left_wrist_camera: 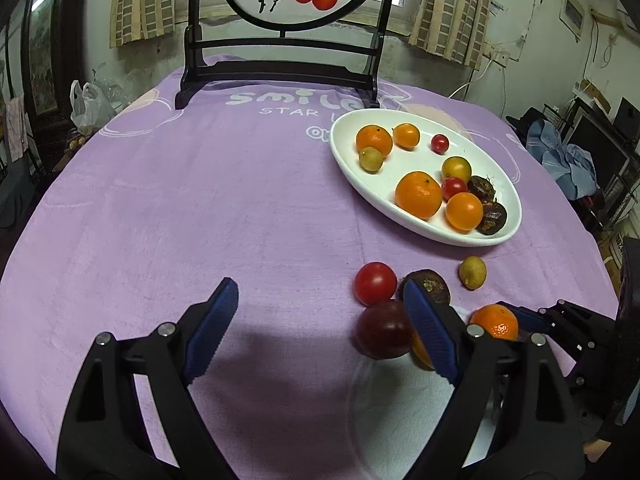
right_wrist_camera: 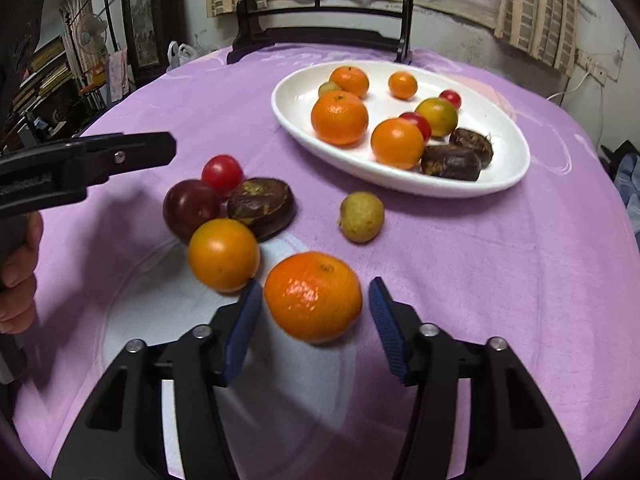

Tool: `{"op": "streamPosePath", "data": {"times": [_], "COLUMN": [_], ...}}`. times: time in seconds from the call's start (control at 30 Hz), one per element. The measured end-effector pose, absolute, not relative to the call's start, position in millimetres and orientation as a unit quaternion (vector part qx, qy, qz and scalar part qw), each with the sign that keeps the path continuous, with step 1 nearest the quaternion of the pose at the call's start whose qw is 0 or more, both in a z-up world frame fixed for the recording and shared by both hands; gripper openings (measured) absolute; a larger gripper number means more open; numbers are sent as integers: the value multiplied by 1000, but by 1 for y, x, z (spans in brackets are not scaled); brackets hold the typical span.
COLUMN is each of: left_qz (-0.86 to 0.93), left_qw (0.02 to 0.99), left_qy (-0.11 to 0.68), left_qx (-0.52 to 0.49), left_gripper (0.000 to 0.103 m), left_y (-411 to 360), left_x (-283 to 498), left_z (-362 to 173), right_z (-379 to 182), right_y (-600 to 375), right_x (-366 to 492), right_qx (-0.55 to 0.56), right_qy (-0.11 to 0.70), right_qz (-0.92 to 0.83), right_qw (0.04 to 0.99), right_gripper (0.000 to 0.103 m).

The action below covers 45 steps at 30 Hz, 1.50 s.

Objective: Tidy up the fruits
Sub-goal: 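Grasp a tangerine with the right tool while the left tool grasps a dark red tomato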

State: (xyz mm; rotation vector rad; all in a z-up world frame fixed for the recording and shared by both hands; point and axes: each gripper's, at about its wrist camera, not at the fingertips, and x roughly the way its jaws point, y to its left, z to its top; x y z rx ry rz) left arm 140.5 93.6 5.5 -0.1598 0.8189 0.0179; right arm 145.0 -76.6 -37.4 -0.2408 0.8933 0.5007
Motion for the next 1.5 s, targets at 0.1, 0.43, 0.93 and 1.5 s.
{"op": "streamPosePath", "data": {"times": [0.1,0.43,0.93,1.5], "left_qz": [1,-57,-87,-50], "left_qw": [913,907,900,895], "left_qy": [402,414,424,443], "left_qx": [-72,-43,53,25], "left_gripper": [87,87,86,41], "left_y": [89,62,36,43], "left_x": [140,128,103,148], "left_z": [4,1,-12,-35], "right_z": [-35,-17,-14,-15], "right_y": [-85,-138,-138,-131], "right_x": [144,127,120,119], "right_qx": [-97,-21,-24,-30], "right_qy": [425,411,409,415], "right_qz": [234,218,240,253], "right_qw": [869,885,880,873], "right_gripper": [43,43,43,43]}}
